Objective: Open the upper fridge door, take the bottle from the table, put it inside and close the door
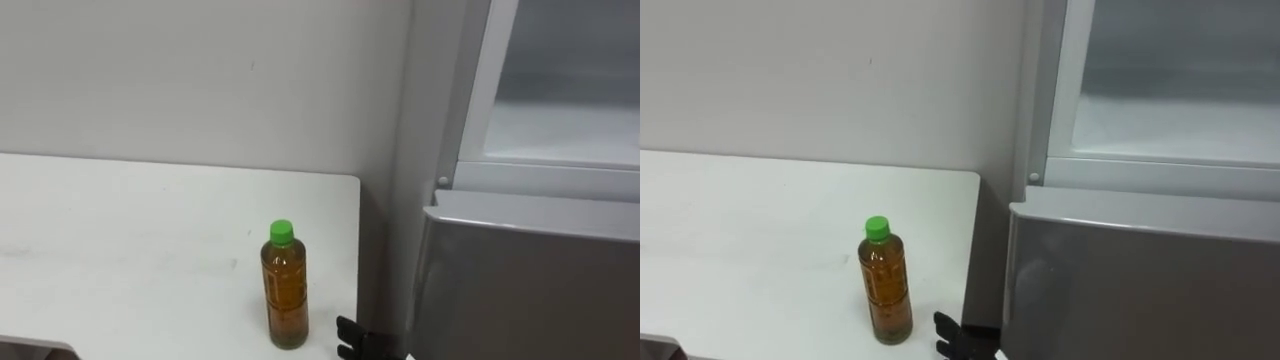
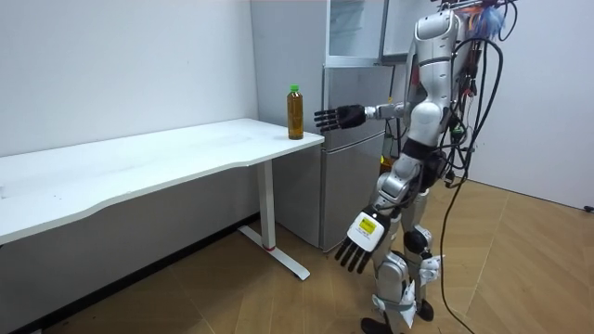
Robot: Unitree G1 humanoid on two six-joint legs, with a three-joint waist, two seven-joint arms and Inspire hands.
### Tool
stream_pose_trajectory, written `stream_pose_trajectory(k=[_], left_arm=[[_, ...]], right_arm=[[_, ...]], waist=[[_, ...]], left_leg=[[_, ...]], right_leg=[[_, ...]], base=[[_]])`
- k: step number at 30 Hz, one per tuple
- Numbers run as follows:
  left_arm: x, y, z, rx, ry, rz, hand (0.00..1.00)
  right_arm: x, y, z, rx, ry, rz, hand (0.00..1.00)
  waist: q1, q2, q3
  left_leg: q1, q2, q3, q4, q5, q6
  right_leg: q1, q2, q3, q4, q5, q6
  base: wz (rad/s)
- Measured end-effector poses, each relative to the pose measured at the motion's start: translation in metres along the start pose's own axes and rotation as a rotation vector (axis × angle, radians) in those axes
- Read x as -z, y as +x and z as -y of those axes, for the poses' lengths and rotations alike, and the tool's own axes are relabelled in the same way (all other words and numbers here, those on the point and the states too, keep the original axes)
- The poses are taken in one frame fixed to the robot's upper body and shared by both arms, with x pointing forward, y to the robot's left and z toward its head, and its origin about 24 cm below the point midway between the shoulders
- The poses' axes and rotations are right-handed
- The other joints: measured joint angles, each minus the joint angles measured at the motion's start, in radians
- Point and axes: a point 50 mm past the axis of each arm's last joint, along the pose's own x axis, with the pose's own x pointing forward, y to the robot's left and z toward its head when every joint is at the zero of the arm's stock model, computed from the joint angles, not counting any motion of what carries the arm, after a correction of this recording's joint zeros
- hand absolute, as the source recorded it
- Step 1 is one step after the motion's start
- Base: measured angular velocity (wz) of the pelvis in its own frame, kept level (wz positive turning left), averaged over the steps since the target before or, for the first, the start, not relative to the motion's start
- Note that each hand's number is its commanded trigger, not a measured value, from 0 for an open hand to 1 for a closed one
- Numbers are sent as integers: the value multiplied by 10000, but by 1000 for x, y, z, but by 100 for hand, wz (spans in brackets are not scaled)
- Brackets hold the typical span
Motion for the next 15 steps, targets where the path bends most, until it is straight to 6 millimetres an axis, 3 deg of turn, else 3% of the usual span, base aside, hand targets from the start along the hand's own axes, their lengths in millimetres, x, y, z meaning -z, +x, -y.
stream_pose_trajectory(k=[7,15], left_arm=[[2,0,2,127,1026,-252,0],[10,-1,4,242,1631,-802,0]], right_arm=[[-28,3,-5,-143,-173,1112,0],[-46,3,-8,-101,-188,1826,0]], waist=[[160,33,16],[184,-8,-20]], left_leg=[[-65,22,17,5,-3,-4],[-59,21,53,11,-3,-4]], right_leg=[[-16,15,-16,3,2,-4],[-19,5,-11,7,4,-6]], base=[[0],[0]])
